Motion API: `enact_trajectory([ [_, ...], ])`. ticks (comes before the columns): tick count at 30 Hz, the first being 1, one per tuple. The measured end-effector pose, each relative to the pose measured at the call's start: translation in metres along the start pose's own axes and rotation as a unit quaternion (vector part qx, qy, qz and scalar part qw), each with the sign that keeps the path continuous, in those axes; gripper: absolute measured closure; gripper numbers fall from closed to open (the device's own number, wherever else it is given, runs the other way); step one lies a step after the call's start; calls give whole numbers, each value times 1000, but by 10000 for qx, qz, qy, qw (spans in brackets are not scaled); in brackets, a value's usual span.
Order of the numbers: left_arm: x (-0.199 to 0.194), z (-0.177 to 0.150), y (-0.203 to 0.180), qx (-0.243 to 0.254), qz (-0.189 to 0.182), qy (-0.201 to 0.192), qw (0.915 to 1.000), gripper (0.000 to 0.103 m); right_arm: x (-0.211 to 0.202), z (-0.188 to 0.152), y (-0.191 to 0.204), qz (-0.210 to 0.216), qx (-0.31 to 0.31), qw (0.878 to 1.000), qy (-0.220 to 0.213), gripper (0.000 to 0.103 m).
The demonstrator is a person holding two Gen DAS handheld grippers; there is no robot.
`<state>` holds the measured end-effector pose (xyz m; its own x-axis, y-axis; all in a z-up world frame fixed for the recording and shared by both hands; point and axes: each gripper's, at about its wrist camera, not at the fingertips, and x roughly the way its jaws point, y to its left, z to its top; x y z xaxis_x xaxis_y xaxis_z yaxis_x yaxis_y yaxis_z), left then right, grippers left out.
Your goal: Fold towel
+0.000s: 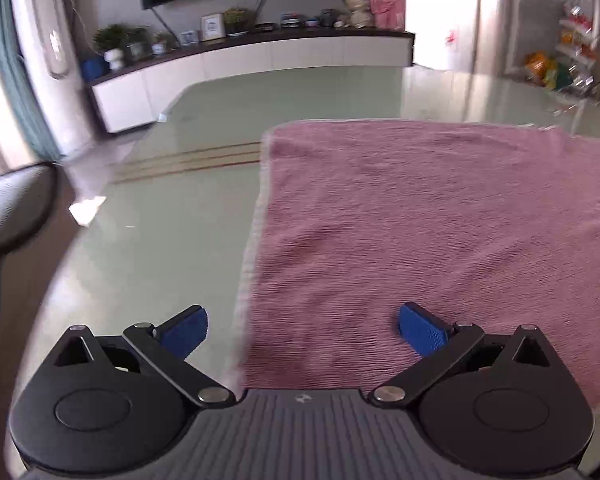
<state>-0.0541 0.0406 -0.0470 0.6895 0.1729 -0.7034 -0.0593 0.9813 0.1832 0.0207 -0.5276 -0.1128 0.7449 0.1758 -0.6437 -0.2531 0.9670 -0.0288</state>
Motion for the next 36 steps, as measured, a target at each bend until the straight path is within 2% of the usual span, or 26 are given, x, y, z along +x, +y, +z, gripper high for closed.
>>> enact_trajectory([
  [2,-10,15,0,-57,-101,-171,9998,10,-3,12,8,116,32,9997,-197,6],
  [4,-11,38,-7,-216,-261,-371,9987,2,5,36,28,245,161,9986,-449,3],
  [8,22,103,-62,-317,-169,-735,9966,1,44,79,82,327,259,9968,-685,0],
  [11,59,140,-110,-101,-76,-766,9970,1,81,98,115,165,337,9983,-442,0],
  [12,78,150,-127,39,69,-653,9978,1,89,100,118,106,345,9986,-383,0],
  [15,111,152,-136,45,156,-212,9996,1,106,101,113,-68,340,9991,-257,0],
  [17,118,145,-123,-225,-56,-228,9995,0,118,101,110,-184,337,9991,-174,0],
  [19,124,139,-102,-635,-430,-188,9969,0,121,101,92,-347,474,9981,-180,0],
  [22,129,136,-83,-700,-306,-246,9968,0,121,99,59,-839,890,9923,-196,0],
  [26,133,134,-70,-764,-289,-265,9963,0,117,92,27,-1237,1164,9853,-175,0],
  [31,130,132,-55,-832,-117,-223,9962,1,108,89,2,-1872,1486,9709,-124,1],
  [32,128,136,-56,-786,-22,-186,9967,5,106,90,1,-1923,1545,9690,-149,1],
  [33,123,139,-55,-746,10,-186,9970,9,97,92,4,-1729,1652,9707,-250,1],
  [36,95,130,-51,-812,-142,-265,9962,5,79,93,29,-1181,1629,9789,-361,1],
])
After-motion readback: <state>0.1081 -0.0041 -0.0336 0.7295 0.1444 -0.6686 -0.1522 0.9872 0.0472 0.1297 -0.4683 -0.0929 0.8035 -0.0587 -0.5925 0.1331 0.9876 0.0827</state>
